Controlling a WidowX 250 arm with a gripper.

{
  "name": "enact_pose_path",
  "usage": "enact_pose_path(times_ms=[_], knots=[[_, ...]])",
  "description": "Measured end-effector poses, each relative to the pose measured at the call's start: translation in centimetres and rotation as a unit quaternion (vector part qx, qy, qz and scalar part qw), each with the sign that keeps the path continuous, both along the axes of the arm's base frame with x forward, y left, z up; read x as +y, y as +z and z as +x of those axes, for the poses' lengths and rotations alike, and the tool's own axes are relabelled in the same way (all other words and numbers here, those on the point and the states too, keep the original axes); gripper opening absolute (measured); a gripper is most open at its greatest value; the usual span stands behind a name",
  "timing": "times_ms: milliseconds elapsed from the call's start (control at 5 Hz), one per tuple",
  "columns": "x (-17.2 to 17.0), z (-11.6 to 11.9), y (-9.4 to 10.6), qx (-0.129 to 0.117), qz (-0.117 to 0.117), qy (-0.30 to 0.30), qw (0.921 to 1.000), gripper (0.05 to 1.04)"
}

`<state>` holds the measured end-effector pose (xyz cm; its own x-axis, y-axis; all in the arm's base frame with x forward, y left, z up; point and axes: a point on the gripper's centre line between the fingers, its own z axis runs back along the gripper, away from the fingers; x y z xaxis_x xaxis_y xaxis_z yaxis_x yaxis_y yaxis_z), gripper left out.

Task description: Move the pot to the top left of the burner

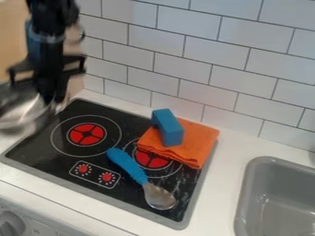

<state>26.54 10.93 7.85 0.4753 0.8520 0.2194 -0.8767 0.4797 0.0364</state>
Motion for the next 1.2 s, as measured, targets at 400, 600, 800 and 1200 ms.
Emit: enact_pose_path(times_ms=[400, 600, 800, 1200], knots=[[-0.7, 3.8, 0.0, -0.01, -0.021, -0.02, 0.9995, 0.066], [-1.8, 5.6, -0.9, -0.001, -0.026, -0.044, 0.9987, 0.066], [-2.3, 6.8, -1.6, 0.0, -0.029, -0.047, 0.9985, 0.064], [-3.8, 8.4, -3.4, 0.015, -0.022, -0.08, 0.9964, 0.064]])
